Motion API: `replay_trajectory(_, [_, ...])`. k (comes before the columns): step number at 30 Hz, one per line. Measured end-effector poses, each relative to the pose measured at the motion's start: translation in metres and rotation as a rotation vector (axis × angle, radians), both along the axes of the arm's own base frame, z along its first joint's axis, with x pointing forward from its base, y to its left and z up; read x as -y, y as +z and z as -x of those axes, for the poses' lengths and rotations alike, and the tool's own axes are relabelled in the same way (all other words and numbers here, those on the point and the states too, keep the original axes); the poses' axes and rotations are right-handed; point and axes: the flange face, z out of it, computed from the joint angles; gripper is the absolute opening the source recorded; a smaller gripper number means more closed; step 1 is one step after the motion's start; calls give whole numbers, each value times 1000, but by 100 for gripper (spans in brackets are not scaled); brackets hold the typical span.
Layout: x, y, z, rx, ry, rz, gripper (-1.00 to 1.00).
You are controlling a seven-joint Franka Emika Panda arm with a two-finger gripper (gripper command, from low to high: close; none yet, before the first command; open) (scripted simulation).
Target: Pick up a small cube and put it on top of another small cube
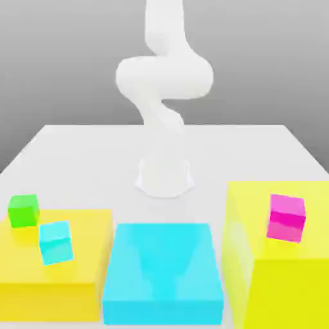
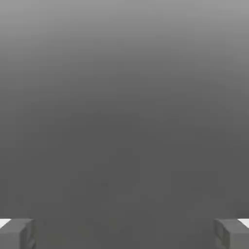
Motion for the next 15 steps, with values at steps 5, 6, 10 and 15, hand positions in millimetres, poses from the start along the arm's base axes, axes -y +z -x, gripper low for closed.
replay_trajectory(5, [-76,-68,-32,-113,291,97,0])
replay_trajectory(6, [-91,-85,-36,-135,355,124,0])
replay_trajectory(10, [-154,-159,-40,-215,617,238,0])
replay_trajectory(15, [-227,-253,-15,-300,954,384,0])
